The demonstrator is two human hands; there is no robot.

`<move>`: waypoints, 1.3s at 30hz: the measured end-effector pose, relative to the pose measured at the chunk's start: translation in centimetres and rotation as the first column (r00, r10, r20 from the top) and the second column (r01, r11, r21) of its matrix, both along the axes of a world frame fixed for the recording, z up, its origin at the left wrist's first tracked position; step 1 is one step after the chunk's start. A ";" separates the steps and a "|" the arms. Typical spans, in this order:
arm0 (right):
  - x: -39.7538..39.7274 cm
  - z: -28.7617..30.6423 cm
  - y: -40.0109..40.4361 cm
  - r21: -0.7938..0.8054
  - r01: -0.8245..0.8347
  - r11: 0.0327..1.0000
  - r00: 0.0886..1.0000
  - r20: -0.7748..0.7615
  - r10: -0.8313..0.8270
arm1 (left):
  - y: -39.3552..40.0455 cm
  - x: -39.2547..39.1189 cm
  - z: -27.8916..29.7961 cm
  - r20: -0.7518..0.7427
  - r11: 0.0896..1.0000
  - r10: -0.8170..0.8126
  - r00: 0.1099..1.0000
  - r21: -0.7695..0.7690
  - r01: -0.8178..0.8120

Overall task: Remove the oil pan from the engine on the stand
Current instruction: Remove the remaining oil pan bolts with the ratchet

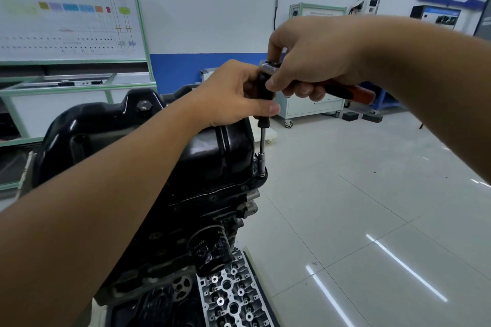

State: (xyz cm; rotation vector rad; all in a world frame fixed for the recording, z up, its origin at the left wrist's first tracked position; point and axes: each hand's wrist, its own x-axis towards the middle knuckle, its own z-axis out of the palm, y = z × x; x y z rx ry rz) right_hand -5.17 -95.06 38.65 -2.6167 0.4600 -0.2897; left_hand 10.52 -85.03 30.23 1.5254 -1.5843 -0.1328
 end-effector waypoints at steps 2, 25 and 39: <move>0.0 0.0 -0.2 0.019 0.000 1.000 1.000 -0.006 0.000 | -0.1 -0.1 0.0 0.006 1.000 -0.007 1.000 0.003 0.007; -0.4 0.7 -1.8 -0.589 -0.066 0.806 0.998 -0.044 0.050 | -0.6 -1.1 -0.2 0.112 0.984 0.175 0.978 0.017 -0.178; -0.2 1.4 -0.7 -0.466 -0.069 0.882 0.994 -0.111 0.019 | -0.7 -1.4 -0.5 0.081 0.993 0.121 0.989 -0.010 -0.121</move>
